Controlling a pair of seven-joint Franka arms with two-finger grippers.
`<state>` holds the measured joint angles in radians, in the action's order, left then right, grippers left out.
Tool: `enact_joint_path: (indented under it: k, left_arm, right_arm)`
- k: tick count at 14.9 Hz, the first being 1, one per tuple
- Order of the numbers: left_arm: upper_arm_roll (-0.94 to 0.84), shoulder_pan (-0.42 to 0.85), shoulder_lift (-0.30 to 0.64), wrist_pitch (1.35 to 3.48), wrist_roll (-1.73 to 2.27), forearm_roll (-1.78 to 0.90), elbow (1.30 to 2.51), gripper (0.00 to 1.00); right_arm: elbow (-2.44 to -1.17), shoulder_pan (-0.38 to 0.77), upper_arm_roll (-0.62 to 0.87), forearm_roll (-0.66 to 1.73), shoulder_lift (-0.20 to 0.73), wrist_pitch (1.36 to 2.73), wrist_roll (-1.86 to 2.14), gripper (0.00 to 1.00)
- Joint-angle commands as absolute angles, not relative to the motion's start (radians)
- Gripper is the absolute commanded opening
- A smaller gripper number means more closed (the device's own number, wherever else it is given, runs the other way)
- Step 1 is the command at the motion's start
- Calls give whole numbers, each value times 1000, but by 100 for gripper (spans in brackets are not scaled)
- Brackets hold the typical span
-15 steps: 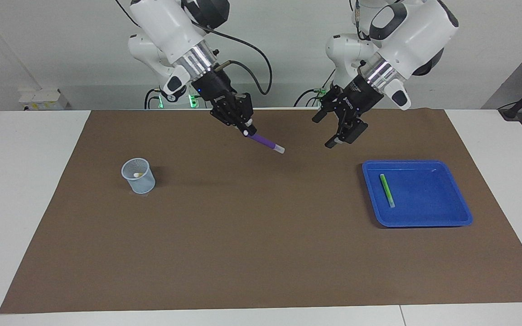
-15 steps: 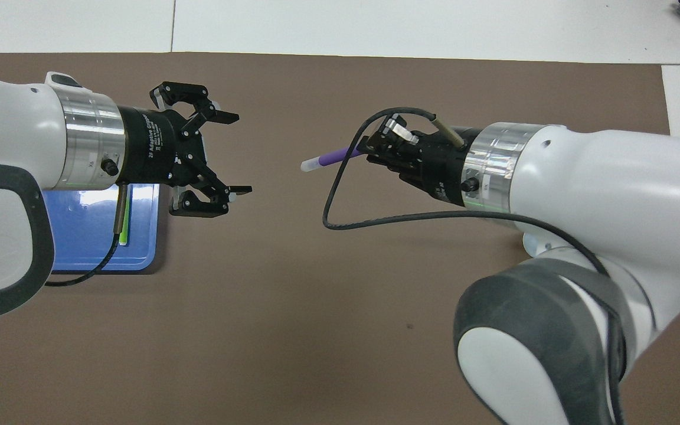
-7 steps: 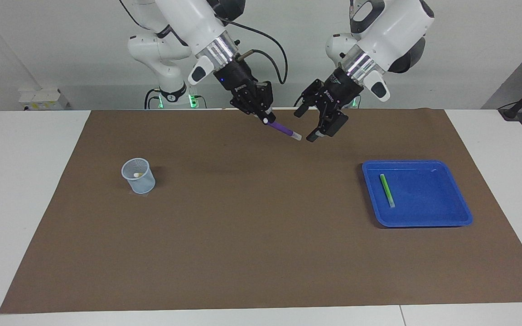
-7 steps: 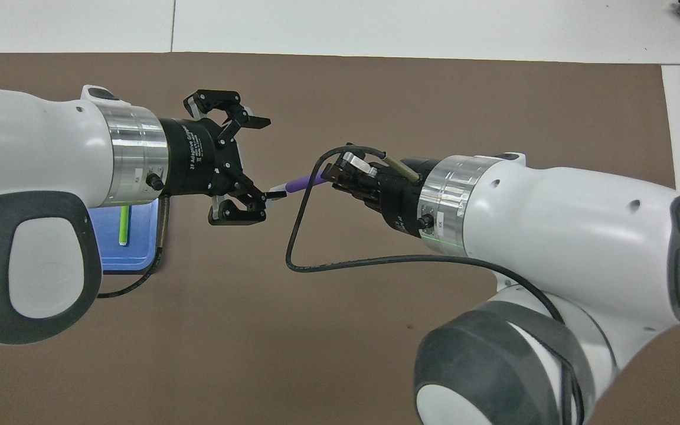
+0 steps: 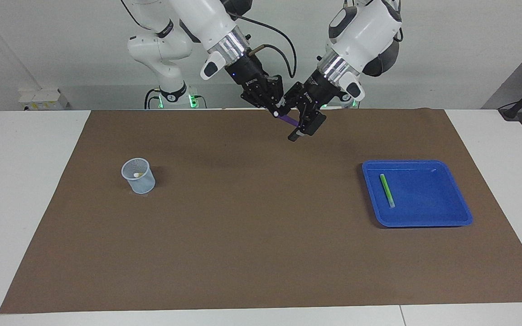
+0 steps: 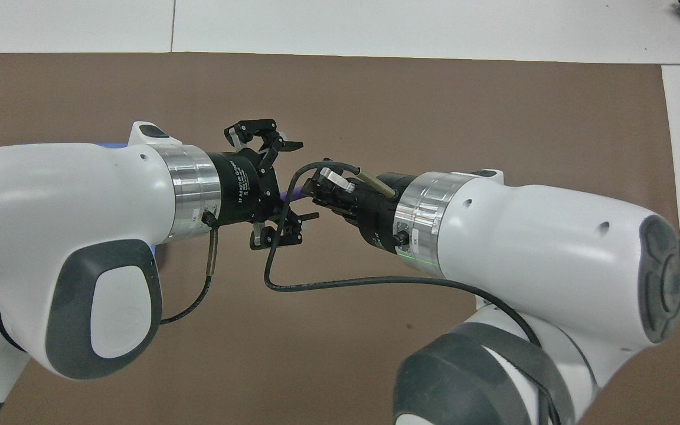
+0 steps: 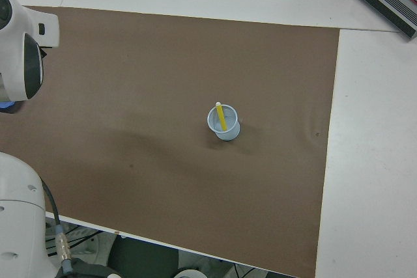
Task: Right arm passes pens to left for tray arrangement
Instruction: 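Close the left gripper on the purple pen and open the right gripper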
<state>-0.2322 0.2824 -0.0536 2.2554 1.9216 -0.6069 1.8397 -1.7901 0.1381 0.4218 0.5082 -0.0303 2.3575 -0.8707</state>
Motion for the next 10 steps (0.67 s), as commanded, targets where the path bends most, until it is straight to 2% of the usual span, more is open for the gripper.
enact_joint_path:
  k: [1, 10]
  left_arm:
    - [-218, 284, -104, 2244, 1921, -604, 1879, 100]
    - [-215, 275, -138, 2207, 1848, -604, 1922, 95]
  right_arm:
    - [-1819, 133, 420, 538, -57, 2372, -873, 0]
    - [-1810, 133, 420, 540, -51, 2376, -867, 0]
